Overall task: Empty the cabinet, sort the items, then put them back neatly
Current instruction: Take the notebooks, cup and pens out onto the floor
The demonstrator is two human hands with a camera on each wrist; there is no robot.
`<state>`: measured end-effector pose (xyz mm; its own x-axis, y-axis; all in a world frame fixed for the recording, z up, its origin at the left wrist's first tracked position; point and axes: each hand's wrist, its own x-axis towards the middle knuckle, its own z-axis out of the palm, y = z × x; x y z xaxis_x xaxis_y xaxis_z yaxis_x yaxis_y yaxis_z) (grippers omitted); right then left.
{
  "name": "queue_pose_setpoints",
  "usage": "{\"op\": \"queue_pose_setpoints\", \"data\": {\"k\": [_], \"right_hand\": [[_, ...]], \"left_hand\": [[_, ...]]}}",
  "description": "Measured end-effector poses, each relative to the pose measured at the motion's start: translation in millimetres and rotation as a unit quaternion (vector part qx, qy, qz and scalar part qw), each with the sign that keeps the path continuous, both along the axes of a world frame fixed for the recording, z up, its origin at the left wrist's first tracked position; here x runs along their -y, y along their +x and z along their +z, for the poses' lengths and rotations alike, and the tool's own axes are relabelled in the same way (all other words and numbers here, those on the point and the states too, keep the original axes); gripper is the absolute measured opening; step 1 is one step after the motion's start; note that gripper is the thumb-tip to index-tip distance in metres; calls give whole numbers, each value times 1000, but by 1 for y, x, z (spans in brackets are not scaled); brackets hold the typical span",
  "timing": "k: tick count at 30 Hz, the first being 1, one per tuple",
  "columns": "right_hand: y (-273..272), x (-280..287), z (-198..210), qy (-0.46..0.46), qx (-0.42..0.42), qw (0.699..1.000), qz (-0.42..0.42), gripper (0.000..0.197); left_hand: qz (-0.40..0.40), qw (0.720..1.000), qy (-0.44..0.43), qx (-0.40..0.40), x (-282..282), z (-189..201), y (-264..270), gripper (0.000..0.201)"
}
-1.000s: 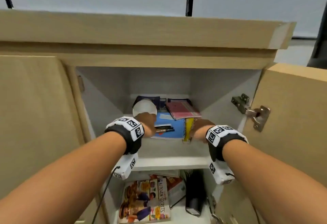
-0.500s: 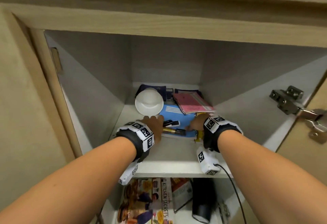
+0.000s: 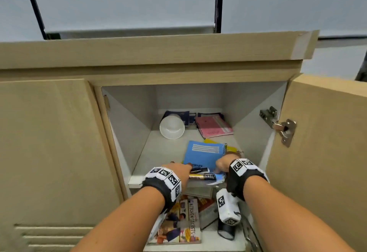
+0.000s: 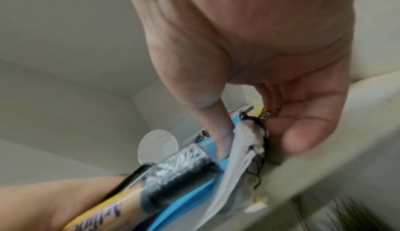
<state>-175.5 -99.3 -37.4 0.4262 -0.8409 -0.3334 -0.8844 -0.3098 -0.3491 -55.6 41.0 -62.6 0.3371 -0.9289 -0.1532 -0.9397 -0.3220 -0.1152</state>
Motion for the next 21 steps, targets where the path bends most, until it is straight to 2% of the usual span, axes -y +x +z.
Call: {"op": "queue_pose_setpoints", "data": {"k": [2,4,7,9,10,12,13,16,17,19,21], "right_hand": [[-20,-15,-6,15,45,999,-24,46],[-37,-28,-13,54,132,987,-70,50],[-54,-47,-19,106,240,954,-144,46],[-60,-56,-24,144,278,934,-171,44],[-62,-61,-28,164,285,928,-177,37],[-63,-72,-31,214,300,912,-182,9],[-60,-72,-37,239,323,898,-181,10],[-53,-72,-53,323,398,834,-205,35],[-52,-73,-56,342,411,819,-208,37],[-54,-80,-64,362,421,807,-202,29],[-60,-83,-79,343,425,815,-192,42]], "left_hand": [[0,1000,-9,-2,-18,-2,-15,39],[4,1000,-18,-8,-36,-5,-31,33],[12,999,-31,-19,-61,-11,-53,32],[17,998,-45,-35,-77,-14,-63,35],[20,998,-52,-38,-84,-14,-66,38],[30,997,-56,-40,-96,-13,-70,42],[36,997,-56,-38,-102,-12,-71,42],[46,996,-74,-34,-121,-8,-72,38],[53,994,-82,-48,-129,-5,-71,38],[67,987,-102,-104,-148,-2,-69,39],[81,974,-127,-170,-168,0,-67,38]]}}
